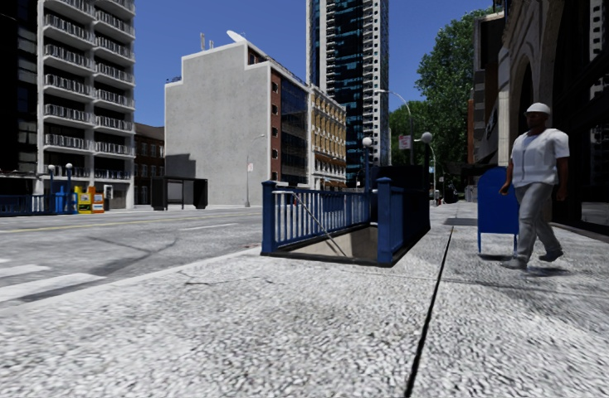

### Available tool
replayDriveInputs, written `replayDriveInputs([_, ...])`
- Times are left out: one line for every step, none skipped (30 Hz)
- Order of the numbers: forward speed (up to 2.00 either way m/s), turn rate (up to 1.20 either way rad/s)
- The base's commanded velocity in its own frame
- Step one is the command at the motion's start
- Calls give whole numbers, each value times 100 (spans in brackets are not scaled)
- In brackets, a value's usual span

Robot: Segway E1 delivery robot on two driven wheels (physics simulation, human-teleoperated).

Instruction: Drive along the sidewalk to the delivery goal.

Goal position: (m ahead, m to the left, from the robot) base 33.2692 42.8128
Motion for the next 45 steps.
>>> replayDriveInputs([60,0])
replayDriveInputs([60,0])
replayDriveInputs([60,0])
replayDriveInputs([59,0])
replayDriveInputs([59,0])
replayDriveInputs([59,0])
replayDriveInputs([59,0])
replayDriveInputs([59,0])
replayDriveInputs([59,0])
replayDriveInputs([59,0])
replayDriveInputs([59,0])
replayDriveInputs([59,0])
replayDriveInputs([59,0])
replayDriveInputs([53,0])
replayDriveInputs([48,0])
replayDriveInputs([47,0])
replayDriveInputs([46,0])
replayDriveInputs([45,0])
replayDriveInputs([45,0])
replayDriveInputs([44,0])
replayDriveInputs([43,0])
replayDriveInputs([41,0])
replayDriveInputs([41,0])
replayDriveInputs([40,0])
replayDriveInputs([40,0])
replayDriveInputs([40,0])
replayDriveInputs([40,0])
replayDriveInputs([39,0])
replayDriveInputs([39,0])
replayDriveInputs([39,0])
replayDriveInputs([39,0])
replayDriveInputs([39,0])
replayDriveInputs([39,0])
replayDriveInputs([39,0])
replayDriveInputs([39,0])
replayDriveInputs([38,0])
replayDriveInputs([36,0])
replayDriveInputs([33,0])
replayDriveInputs([31,0])
replayDriveInputs([30,0])
replayDriveInputs([27,0])
replayDriveInputs([24,0])
replayDriveInputs([23,0])
replayDriveInputs([23,0])
replayDriveInputs([22,0])
